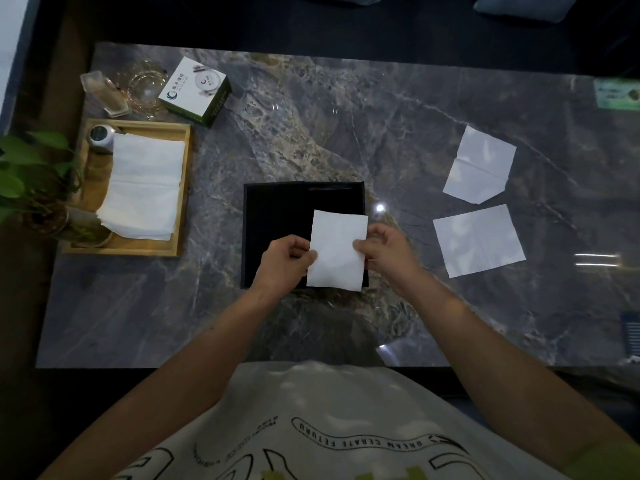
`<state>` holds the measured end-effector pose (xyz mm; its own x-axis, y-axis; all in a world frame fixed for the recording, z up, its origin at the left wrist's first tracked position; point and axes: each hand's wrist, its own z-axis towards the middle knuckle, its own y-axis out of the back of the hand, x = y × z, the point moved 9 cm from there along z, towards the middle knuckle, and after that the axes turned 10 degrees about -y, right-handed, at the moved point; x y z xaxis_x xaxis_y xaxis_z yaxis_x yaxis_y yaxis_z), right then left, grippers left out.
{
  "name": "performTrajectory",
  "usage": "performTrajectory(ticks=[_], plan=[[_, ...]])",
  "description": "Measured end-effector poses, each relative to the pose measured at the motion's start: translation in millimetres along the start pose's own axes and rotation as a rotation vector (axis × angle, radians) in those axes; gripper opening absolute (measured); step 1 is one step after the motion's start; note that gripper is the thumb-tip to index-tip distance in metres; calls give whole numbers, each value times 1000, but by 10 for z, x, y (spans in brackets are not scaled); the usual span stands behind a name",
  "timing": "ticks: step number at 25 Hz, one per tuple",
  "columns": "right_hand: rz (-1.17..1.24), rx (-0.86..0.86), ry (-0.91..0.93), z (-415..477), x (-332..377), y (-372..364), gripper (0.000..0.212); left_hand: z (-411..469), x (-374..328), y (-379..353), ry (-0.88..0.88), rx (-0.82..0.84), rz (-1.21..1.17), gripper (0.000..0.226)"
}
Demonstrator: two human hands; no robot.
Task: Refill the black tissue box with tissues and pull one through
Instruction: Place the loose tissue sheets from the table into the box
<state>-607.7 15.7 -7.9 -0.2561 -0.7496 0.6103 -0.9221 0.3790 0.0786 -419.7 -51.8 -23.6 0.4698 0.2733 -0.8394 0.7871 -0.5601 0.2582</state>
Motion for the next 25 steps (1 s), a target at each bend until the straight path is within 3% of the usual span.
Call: performTrajectory(ticks=[4, 7, 9, 13, 16, 18, 21, 24, 25], plan=[[-326, -147, 118, 82, 154, 48, 13, 23, -148, -51, -51, -33, 130, 30], [-543, -254, 212, 135, 279, 38, 24, 87, -246, -129, -144, -18, 249, 19], [-577, -259, 254, 169, 331, 13, 29, 162, -245, -193, -158, 8, 340, 15], [-652, -279, 368, 244, 409, -26, 27, 231, -255, -339, -145, 93, 454, 31], [-725, -243, 333, 350, 380, -92, 22, 259, -242, -402, -126, 135, 505, 28], [-814, -204, 286, 397, 339, -164, 31, 306, -193, -446, -108, 170, 547, 11], [-989, -140, 238, 445, 300, -311, 36, 362, -134, -523, -46, 258, 585, 8], [-1158, -68, 173, 485, 269, -425, 7, 436, -80, -587, -24, 339, 652, 25], [-1215, -50, 156, 494, 259, -453, 9, 454, -68, -599, -15, 359, 674, 28]])
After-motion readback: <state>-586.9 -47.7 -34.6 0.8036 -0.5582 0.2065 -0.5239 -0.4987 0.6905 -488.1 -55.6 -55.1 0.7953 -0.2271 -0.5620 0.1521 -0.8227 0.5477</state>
